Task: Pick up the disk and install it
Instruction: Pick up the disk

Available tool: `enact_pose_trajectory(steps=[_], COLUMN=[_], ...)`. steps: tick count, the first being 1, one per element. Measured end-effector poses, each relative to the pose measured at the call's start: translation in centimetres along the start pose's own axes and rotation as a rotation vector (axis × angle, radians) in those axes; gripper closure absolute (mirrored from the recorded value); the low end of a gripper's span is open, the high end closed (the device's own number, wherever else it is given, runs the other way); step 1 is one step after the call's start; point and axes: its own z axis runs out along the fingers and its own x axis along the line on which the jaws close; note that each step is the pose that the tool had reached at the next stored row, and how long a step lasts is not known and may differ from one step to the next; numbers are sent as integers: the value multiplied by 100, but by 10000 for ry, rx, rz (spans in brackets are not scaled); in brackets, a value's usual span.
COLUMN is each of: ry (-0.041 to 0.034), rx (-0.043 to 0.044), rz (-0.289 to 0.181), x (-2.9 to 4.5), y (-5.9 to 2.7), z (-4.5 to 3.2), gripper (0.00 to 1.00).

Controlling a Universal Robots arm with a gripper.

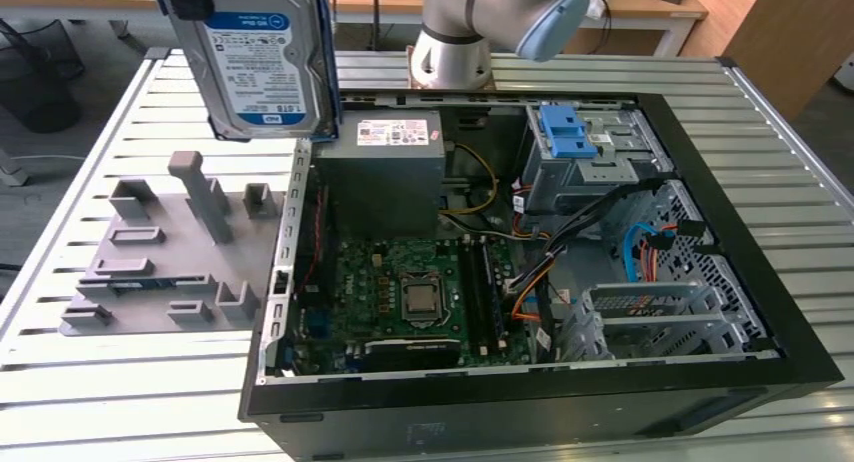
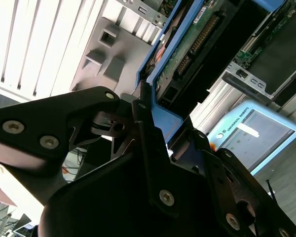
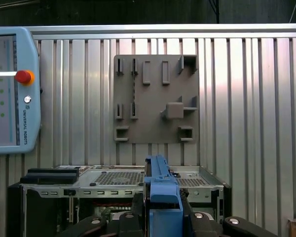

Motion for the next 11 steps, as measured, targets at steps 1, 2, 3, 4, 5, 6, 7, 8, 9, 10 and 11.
enact_pose_trajectory(steps=[1, 2, 3, 4, 5, 6, 7, 8, 9, 10, 11], ry=[0, -1, -1, 0, 0, 0, 0, 0, 0, 0, 0], rx=[0, 1, 1, 1, 0, 0, 0, 0, 0, 0, 0], rz=[0, 0, 0, 0, 0, 0, 1, 0, 0, 0, 0], x=[0, -1, -1, -1, -1, -2, -2, -2, -2, -2, 0], y=[-13, -26, -38, -49, -58, -67, -75, -84, -95, -106, -112], z=[0, 0, 0, 0, 0, 0, 0, 0, 0, -1, 0], gripper=[64, 64, 64, 64, 64, 64, 64, 64, 64, 64, 64])
